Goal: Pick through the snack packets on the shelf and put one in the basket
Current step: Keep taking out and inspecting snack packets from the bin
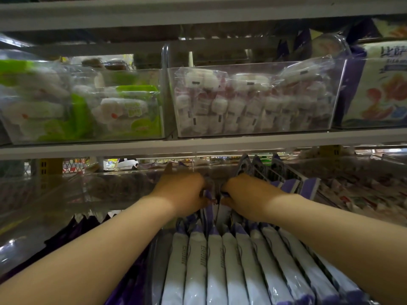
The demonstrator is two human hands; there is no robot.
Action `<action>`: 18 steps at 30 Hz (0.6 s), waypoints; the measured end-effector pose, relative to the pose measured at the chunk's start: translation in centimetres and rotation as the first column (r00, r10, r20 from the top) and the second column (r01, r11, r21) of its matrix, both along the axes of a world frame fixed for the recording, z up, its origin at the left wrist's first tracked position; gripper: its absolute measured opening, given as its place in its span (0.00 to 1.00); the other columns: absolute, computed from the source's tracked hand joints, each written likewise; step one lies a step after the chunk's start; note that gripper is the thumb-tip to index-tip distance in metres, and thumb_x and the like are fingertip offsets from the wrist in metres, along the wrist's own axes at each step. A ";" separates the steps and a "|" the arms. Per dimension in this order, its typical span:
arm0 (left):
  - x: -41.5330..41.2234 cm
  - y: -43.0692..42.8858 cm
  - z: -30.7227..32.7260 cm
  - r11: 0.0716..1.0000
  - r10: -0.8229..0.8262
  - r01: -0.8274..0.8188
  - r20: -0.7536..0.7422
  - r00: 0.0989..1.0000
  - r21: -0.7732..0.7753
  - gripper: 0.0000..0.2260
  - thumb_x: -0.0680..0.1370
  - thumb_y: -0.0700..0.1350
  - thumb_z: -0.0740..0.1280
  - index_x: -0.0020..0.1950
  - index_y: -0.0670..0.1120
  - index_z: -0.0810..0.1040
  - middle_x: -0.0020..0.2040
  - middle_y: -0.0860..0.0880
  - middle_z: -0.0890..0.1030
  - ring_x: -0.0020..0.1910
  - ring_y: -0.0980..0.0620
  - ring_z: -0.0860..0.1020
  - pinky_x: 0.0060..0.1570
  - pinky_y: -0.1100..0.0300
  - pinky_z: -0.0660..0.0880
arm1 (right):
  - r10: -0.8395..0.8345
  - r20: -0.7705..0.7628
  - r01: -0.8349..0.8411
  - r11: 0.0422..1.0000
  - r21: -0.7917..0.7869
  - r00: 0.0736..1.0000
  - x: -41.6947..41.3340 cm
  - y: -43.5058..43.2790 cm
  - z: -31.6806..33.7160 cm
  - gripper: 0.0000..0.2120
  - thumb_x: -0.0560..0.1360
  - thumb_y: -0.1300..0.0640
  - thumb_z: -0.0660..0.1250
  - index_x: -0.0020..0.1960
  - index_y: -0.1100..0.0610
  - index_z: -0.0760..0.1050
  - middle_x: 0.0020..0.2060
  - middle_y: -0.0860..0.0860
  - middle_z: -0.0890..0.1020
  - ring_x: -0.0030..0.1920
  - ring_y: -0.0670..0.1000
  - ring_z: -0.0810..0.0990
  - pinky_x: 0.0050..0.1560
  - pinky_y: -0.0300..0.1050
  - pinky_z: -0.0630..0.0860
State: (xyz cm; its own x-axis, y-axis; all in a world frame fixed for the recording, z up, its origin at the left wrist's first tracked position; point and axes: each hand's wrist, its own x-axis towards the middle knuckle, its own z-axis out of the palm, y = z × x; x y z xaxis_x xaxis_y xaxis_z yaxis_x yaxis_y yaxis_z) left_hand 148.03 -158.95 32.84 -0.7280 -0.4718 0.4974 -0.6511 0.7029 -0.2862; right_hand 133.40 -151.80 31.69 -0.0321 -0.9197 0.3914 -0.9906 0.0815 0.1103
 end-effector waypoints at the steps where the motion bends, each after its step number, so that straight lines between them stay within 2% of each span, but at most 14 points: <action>1: -0.2 0.2 0.0 0.997 0.043 -0.040 0.043 0.998 -0.061 0.09 0.77 0.58 0.64 0.39 0.57 0.73 0.45 0.53 0.75 0.58 0.48 0.76 0.67 0.43 0.62 | -0.005 -0.003 0.005 1.000 -0.001 1.000 0.1 0.0 0.0 0.10 0.81 0.56 0.62 0.56 0.58 0.78 0.50 0.56 0.82 0.49 0.56 0.81 0.49 0.49 0.79; 3: -0.6 0.4 0.1 0.988 0.113 -0.101 0.101 0.988 -0.115 0.08 0.75 0.59 0.66 0.42 0.56 0.75 0.49 0.52 0.78 0.62 0.47 0.74 0.72 0.39 0.51 | -0.002 0.006 0.002 1.000 -0.012 1.000 0.2 0.1 0.0 0.11 0.80 0.54 0.62 0.57 0.58 0.78 0.51 0.56 0.82 0.50 0.56 0.81 0.51 0.51 0.79; 4: -0.7 0.4 0.0 0.983 0.135 -0.117 0.129 0.982 -0.139 0.09 0.75 0.60 0.67 0.48 0.56 0.77 0.53 0.51 0.79 0.62 0.46 0.74 0.72 0.40 0.51 | 0.005 0.009 -0.005 1.000 -0.024 1.000 0.3 0.2 0.0 0.12 0.80 0.53 0.62 0.58 0.58 0.77 0.52 0.56 0.81 0.51 0.57 0.81 0.51 0.52 0.79; 6: -0.7 0.2 -0.3 0.978 0.142 -0.105 0.206 0.968 -0.179 0.14 0.75 0.60 0.67 0.54 0.53 0.79 0.57 0.50 0.80 0.61 0.45 0.75 0.69 0.46 0.61 | 0.014 -0.008 -0.014 0.999 -0.052 1.000 0.5 0.6 -0.1 0.13 0.80 0.50 0.62 0.60 0.57 0.75 0.54 0.56 0.81 0.52 0.58 0.80 0.51 0.51 0.78; 8: -0.4 0.1 -0.5 0.989 0.109 -0.074 0.306 0.946 -0.125 0.13 0.77 0.58 0.65 0.52 0.51 0.81 0.54 0.49 0.81 0.56 0.46 0.78 0.60 0.51 0.73 | 0.022 -0.031 -0.024 0.997 -0.071 0.999 0.7 1.0 -0.4 0.14 0.79 0.48 0.62 0.60 0.56 0.72 0.54 0.56 0.80 0.53 0.58 0.80 0.48 0.50 0.77; 10: -0.2 0.0 -0.2 0.995 0.094 -0.092 0.413 0.906 -0.024 0.12 0.79 0.54 0.61 0.51 0.50 0.81 0.53 0.48 0.81 0.53 0.46 0.78 0.56 0.50 0.76 | 0.044 -0.036 -0.046 0.998 -0.046 0.998 0.9 1.3 -0.4 0.14 0.79 0.48 0.63 0.59 0.55 0.72 0.54 0.55 0.80 0.53 0.57 0.80 0.48 0.49 0.77; 12: -0.2 0.3 0.6 0.986 0.032 -0.100 0.439 0.898 0.134 0.11 0.80 0.50 0.61 0.54 0.49 0.81 0.55 0.47 0.82 0.53 0.46 0.78 0.57 0.49 0.76 | 0.088 -0.013 -0.087 0.995 0.047 0.996 0.8 1.7 0.2 0.12 0.80 0.50 0.62 0.61 0.54 0.74 0.56 0.54 0.80 0.55 0.56 0.79 0.53 0.50 0.77; 14: -0.1 0.3 1.0 0.954 -0.035 -0.070 0.341 0.939 0.291 0.10 0.80 0.49 0.63 0.57 0.49 0.81 0.54 0.49 0.82 0.52 0.47 0.79 0.58 0.51 0.76 | 0.142 0.001 -0.140 0.978 0.157 0.990 0.6 2.2 1.1 0.13 0.81 0.55 0.61 0.63 0.52 0.76 0.59 0.52 0.80 0.58 0.54 0.78 0.59 0.49 0.75; 15: 0.0 0.2 1.0 0.948 -0.064 -0.020 0.252 0.966 0.318 0.10 0.80 0.49 0.63 0.58 0.50 0.80 0.54 0.50 0.82 0.52 0.48 0.79 0.58 0.51 0.76 | 0.150 -0.016 -0.144 0.971 0.188 0.989 0.5 2.5 1.6 0.14 0.81 0.57 0.60 0.64 0.51 0.76 0.60 0.51 0.80 0.59 0.54 0.77 0.60 0.48 0.74; 16: 0.1 0.1 0.8 0.955 -0.089 0.042 0.146 0.985 0.294 0.11 0.80 0.49 0.63 0.60 0.52 0.78 0.56 0.50 0.81 0.53 0.48 0.79 0.57 0.51 0.76 | 0.140 -0.051 -0.128 0.972 0.197 0.989 0.4 2.9 2.0 0.15 0.80 0.58 0.60 0.65 0.50 0.76 0.61 0.50 0.80 0.59 0.54 0.77 0.61 0.49 0.74; 18: 0.2 -0.1 0.1 0.976 -0.151 0.155 -0.038 0.988 0.150 0.17 0.79 0.49 0.64 0.67 0.60 0.71 0.63 0.52 0.78 0.58 0.48 0.78 0.58 0.51 0.76 | 0.092 -0.152 -0.067 0.985 0.162 0.984 -0.1 3.5 2.7 0.14 0.79 0.56 0.61 0.62 0.47 0.77 0.58 0.49 0.80 0.54 0.54 0.78 0.55 0.49 0.77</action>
